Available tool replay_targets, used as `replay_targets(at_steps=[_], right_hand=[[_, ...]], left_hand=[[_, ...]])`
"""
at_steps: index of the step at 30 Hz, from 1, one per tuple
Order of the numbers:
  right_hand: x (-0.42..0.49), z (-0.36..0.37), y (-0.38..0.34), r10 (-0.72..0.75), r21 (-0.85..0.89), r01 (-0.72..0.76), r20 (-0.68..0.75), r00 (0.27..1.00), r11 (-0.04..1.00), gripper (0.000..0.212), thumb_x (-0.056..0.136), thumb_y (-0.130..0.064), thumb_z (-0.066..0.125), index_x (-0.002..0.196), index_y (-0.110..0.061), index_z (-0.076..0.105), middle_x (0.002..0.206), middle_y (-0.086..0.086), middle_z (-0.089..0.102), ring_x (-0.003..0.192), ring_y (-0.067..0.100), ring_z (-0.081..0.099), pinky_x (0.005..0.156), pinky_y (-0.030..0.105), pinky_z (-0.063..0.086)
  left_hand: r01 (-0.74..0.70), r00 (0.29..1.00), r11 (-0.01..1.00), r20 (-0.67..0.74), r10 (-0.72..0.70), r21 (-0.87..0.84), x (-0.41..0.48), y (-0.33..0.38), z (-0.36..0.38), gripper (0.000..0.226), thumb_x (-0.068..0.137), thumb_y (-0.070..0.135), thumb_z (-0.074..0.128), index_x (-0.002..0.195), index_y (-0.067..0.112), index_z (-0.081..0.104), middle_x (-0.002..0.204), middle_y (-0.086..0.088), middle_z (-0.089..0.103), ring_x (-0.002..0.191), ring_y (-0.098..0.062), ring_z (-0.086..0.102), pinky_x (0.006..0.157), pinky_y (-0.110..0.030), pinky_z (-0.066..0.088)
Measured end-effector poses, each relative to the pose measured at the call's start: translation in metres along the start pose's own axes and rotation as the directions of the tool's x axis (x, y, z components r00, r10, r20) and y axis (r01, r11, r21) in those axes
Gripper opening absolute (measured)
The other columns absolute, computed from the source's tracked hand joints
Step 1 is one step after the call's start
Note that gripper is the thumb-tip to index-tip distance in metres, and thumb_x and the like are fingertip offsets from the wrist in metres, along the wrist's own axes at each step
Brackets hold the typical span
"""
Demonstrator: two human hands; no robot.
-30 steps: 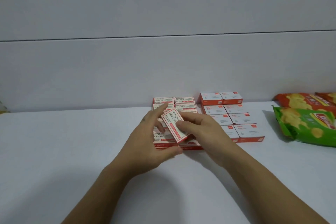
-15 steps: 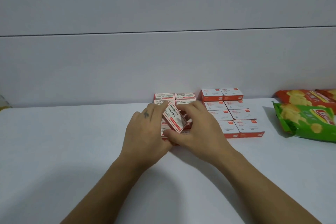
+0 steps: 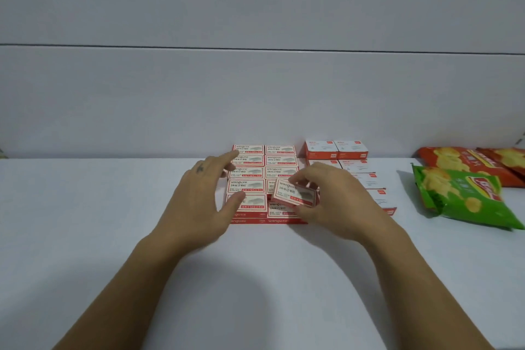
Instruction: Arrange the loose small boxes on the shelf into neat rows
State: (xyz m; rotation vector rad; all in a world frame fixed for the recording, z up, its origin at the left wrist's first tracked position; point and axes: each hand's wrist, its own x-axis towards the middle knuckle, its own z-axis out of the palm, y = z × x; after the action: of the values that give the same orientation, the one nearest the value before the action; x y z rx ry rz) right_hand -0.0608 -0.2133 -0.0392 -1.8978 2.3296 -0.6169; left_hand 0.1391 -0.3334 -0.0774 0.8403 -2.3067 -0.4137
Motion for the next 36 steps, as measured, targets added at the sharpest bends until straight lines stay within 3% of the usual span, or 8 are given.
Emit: replay_targets(at_steps=[3, 10, 20, 24, 31, 36], right_hand=[[0.000, 0.001, 0.001, -0.008, -0.056, 0.012, 0.076, 0.997, 0.998, 0.044, 0.078, -0.038, 0.072, 0.120, -0.033, 0.061, 0.116, -0.015, 0.058, 0.100, 0.005, 0.053, 0.082, 0.024, 0.045], [0.001, 0.002, -0.002, -0.042, -0.125, 0.052, 0.085, 0.996, 0.991, 0.043, 0.082, -0.040, 0.068, 0.125, -0.035, 0.061, 0.122, -0.015, 0.059, 0.108, 0.008, 0.052, 0.083, 0.024, 0.043], [0.004, 0.009, -0.007, -0.060, -0.150, 0.077, 0.116, 0.991, 0.986, 0.033, 0.083, -0.034, 0.069, 0.116, -0.033, 0.067, 0.118, -0.012, 0.060, 0.110, 0.012, 0.051, 0.091, 0.032, 0.046], [0.004, 0.010, -0.007, -0.054, -0.133, 0.068, 0.106, 0.993, 0.989, 0.031, 0.083, -0.034, 0.069, 0.114, -0.033, 0.067, 0.116, -0.010, 0.058, 0.110, 0.012, 0.049, 0.091, 0.032, 0.046], [0.004, 0.009, -0.009, -0.046, -0.125, 0.062, 0.128, 0.991, 0.990, 0.034, 0.083, -0.033, 0.069, 0.117, -0.032, 0.066, 0.119, -0.009, 0.055, 0.111, 0.011, 0.048, 0.092, 0.030, 0.045], [0.001, 0.011, -0.008, -0.048, -0.076, 0.054, 0.085, 0.995, 0.996, 0.036, 0.079, -0.042, 0.072, 0.112, -0.028, 0.069, 0.117, -0.008, 0.055, 0.109, 0.010, 0.047, 0.092, 0.029, 0.044]], left_hand=[[-0.008, 1.000, 1.000, 0.010, 0.008, 0.022, 0.000, -0.005, 0.001, 0.045, 0.087, 0.041, 0.056, 0.130, 0.035, 0.046, 0.119, 0.018, 0.052, 0.108, -0.004, 0.046, 0.097, -0.036, 0.043], [-0.088, 0.995, 0.993, 0.051, 0.084, 0.077, 0.000, 0.000, 0.005, 0.037, 0.083, 0.043, 0.053, 0.115, 0.026, 0.061, 0.114, 0.011, 0.060, 0.105, -0.011, 0.050, 0.094, -0.034, 0.041], [-0.114, 0.991, 0.987, 0.088, 0.104, 0.117, -0.003, 0.004, 0.008, 0.024, 0.083, 0.042, 0.052, 0.099, 0.027, 0.063, 0.100, 0.013, 0.065, 0.087, -0.008, 0.049, 0.076, -0.018, 0.034], [-0.135, 0.987, 0.983, 0.101, 0.122, 0.128, -0.002, 0.006, 0.008, 0.023, 0.084, 0.043, 0.052, 0.096, 0.028, 0.064, 0.097, 0.015, 0.066, 0.085, -0.007, 0.051, 0.078, -0.026, 0.037], [-0.138, 0.985, 0.974, 0.124, 0.117, 0.177, -0.002, 0.008, 0.010, 0.026, 0.084, 0.047, 0.049, 0.094, 0.029, 0.064, 0.097, 0.016, 0.065, 0.084, -0.006, 0.051, 0.079, -0.026, 0.034], [-0.139, 0.986, 0.967, 0.116, 0.116, 0.215, 0.002, 0.013, 0.011, 0.024, 0.083, 0.050, 0.050, 0.091, 0.031, 0.063, 0.094, 0.017, 0.066, 0.083, -0.006, 0.052, 0.080, -0.028, 0.036]])
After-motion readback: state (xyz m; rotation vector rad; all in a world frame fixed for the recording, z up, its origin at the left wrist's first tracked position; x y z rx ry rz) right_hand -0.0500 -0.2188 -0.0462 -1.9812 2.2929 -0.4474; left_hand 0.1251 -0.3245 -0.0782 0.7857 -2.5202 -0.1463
